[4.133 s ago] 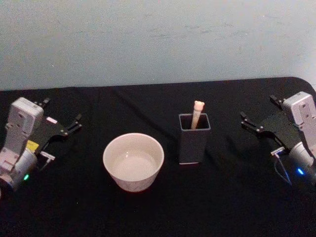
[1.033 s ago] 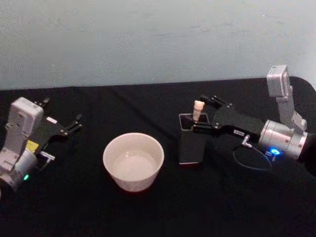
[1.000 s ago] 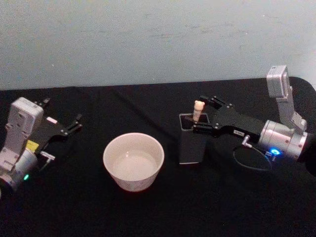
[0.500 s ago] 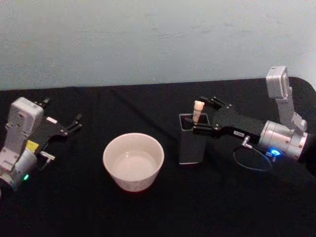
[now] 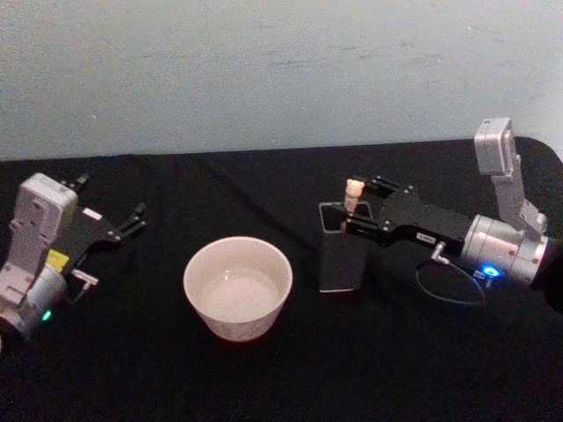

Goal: Pick up the stirring spoon with one hand, stir inside the cup, then place it back in its original position.

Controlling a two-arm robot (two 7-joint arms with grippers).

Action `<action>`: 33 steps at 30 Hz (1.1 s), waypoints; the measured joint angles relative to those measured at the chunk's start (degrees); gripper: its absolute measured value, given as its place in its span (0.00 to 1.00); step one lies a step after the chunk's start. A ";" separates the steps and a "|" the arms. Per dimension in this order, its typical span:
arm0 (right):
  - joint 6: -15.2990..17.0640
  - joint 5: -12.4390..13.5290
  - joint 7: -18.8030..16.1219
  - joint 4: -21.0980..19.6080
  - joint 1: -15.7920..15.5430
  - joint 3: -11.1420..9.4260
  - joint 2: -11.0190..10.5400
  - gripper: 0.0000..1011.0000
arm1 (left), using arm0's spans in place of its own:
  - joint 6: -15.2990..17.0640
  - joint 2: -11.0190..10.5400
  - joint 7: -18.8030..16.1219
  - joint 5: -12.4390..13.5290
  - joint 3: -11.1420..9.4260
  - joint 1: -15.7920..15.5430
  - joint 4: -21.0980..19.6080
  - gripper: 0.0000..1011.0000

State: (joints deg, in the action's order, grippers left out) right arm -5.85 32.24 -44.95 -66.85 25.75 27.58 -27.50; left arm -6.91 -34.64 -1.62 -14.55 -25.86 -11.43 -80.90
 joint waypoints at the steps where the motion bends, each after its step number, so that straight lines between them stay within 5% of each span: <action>1: 0.00 0.00 0.00 0.00 0.00 -0.01 0.00 0.71 | 0.00 0.00 0.00 0.00 0.00 0.00 0.00 0.99; 17: 0.06 0.02 -0.01 0.00 0.00 -0.02 0.00 0.21 | 0.00 0.00 0.00 0.00 0.00 0.00 0.00 0.99; 33: 0.10 1.03 -0.02 -2.33 -0.75 -0.23 -0.84 0.21 | 0.00 0.00 0.00 0.00 0.00 0.00 0.00 0.99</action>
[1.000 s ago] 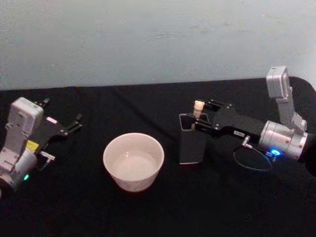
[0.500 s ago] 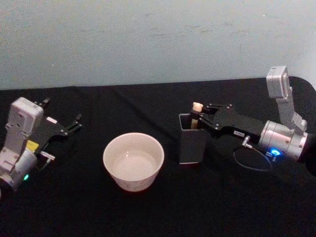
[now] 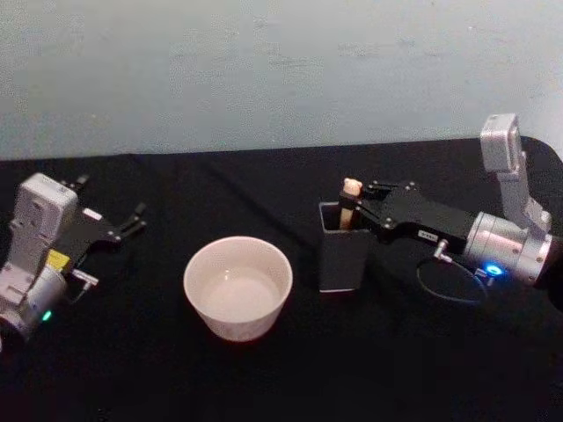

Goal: Pick up the stirring spoon with one hand, stir inside the cup, then place it back in its original position.

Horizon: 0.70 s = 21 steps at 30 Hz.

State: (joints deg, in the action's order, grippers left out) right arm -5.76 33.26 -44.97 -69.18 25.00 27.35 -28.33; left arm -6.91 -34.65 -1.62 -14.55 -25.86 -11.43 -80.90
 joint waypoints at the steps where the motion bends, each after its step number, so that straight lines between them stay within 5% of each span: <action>1: 0.00 0.09 0.05 -0.43 -0.13 -0.08 -0.13 0.21 | 0.00 0.00 0.00 0.00 0.00 0.00 0.00 0.99; 21: -1.39 1.68 5.41 -13.11 -3.71 -4.32 -3.30 0.21 | 0.00 0.00 0.00 0.00 0.00 0.00 0.00 0.99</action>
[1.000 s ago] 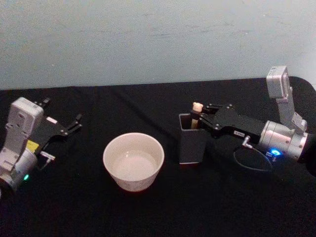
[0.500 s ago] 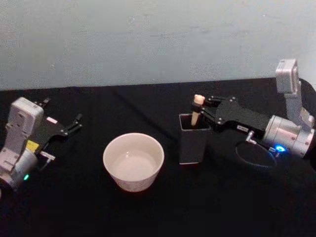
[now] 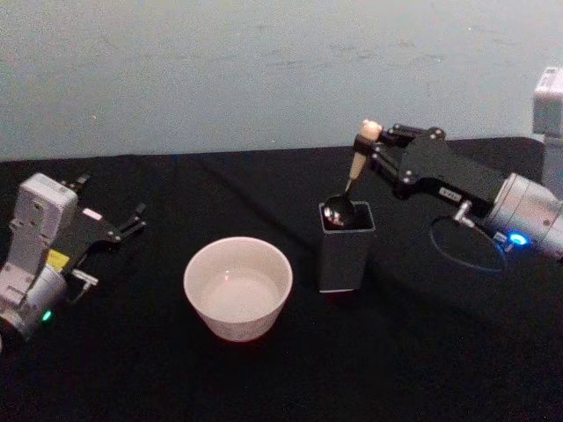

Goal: Pick up the stirring spoon with one hand, stir inside the cup, then place it back in its original position.

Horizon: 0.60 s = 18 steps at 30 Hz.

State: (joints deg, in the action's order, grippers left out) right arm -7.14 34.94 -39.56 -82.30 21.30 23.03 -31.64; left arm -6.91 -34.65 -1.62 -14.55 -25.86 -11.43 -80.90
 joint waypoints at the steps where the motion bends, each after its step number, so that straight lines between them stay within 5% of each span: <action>1: -0.11 0.10 0.24 -0.64 -0.23 -0.27 -0.08 0.21 | 0.00 0.00 0.00 0.00 0.00 0.00 0.00 0.99; 8: -1.04 0.92 1.17 -4.55 -1.26 -1.74 -0.43 0.21 | 0.00 0.00 0.00 0.00 0.00 0.00 0.00 0.99; 18: -0.46 -0.07 0.94 -5.70 -1.13 -0.72 -0.98 0.21 | 0.00 0.00 0.00 0.00 0.00 0.00 0.00 0.99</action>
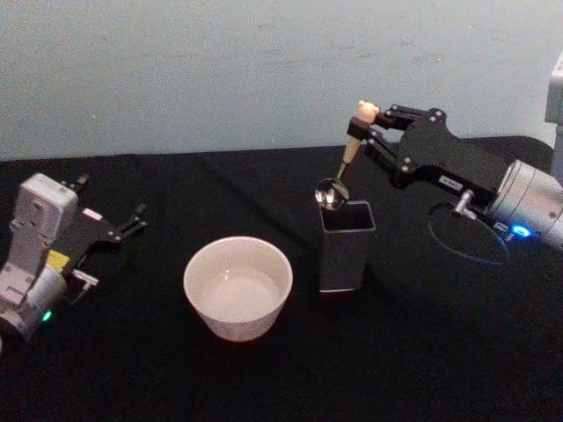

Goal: Pick up the stirring spoon with one hand, stir inside the cup, then place it back in its original position.

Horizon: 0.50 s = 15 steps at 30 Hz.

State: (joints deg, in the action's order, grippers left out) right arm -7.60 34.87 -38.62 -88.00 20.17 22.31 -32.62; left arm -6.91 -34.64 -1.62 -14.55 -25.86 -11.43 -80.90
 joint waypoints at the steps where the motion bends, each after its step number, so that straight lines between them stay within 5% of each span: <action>1: 0.00 0.00 0.00 0.00 0.00 0.00 0.00 0.21 | 0.00 0.00 0.00 0.00 0.00 0.00 0.00 0.99; 3: 0.06 -0.73 0.01 0.28 0.33 0.57 0.08 0.21 | 0.00 0.00 0.00 0.00 0.00 0.00 0.00 0.99; 10: 0.64 -5.57 2.38 3.58 3.63 5.52 5.88 0.21 | 0.00 0.00 0.00 0.00 0.00 0.00 0.00 0.99; 15: 0.76 -6.39 2.64 4.22 3.97 6.20 6.96 0.21 | 0.00 0.00 0.00 0.00 0.00 0.00 0.00 0.99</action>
State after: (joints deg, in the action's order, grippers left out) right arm -6.84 28.48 -35.98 -83.79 24.14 28.51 -25.66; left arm -6.91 -34.64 -1.62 -14.55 -25.86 -11.43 -80.90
